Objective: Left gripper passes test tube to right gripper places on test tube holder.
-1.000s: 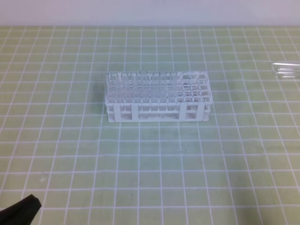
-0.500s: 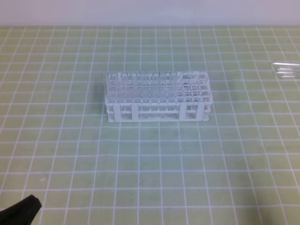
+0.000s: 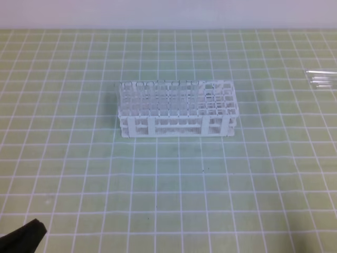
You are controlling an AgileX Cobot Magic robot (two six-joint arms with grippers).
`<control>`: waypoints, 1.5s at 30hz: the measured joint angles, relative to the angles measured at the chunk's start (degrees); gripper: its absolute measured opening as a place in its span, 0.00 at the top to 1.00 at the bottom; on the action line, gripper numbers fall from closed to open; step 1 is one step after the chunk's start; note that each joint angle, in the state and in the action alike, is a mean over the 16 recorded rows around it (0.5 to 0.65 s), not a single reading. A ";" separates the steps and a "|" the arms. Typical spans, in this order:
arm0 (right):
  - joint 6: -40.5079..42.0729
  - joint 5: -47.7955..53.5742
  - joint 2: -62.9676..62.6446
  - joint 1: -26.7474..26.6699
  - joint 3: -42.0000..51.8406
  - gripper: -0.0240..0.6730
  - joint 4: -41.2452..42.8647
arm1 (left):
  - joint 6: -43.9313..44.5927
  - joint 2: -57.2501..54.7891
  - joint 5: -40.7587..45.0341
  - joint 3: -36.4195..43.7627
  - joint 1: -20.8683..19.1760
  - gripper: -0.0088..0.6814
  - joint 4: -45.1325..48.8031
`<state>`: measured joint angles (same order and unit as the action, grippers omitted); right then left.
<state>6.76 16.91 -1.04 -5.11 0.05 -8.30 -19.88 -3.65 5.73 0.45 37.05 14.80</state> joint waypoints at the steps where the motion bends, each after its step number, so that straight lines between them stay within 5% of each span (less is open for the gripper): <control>1: -0.01 0.33 0.00 0.00 0.00 0.99 -0.03 | 0.00 0.00 0.00 0.00 0.00 0.99 0.00; 24: -0.01 1.34 0.00 0.00 0.00 0.99 -0.20 | -0.28 0.79 -0.43 0.00 -2.05 0.99 -0.07; 29: -0.01 1.34 0.00 0.00 0.00 0.99 -0.23 | -1.32 1.24 -1.76 0.34 -7.43 0.99 -0.19; 40: 0.02 1.34 0.05 0.00 0.00 0.99 -0.31 | -5.43 3.07 -3.94 0.62 -26.28 0.99 -0.40; 45: 0.05 1.34 0.09 0.00 0.00 0.99 -0.32 | -6.47 4.34 -3.69 0.62 -30.91 0.99 -0.40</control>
<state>6.81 18.25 -0.95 -5.11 0.05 -8.61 -26.34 0.69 2.04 1.07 6.14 14.40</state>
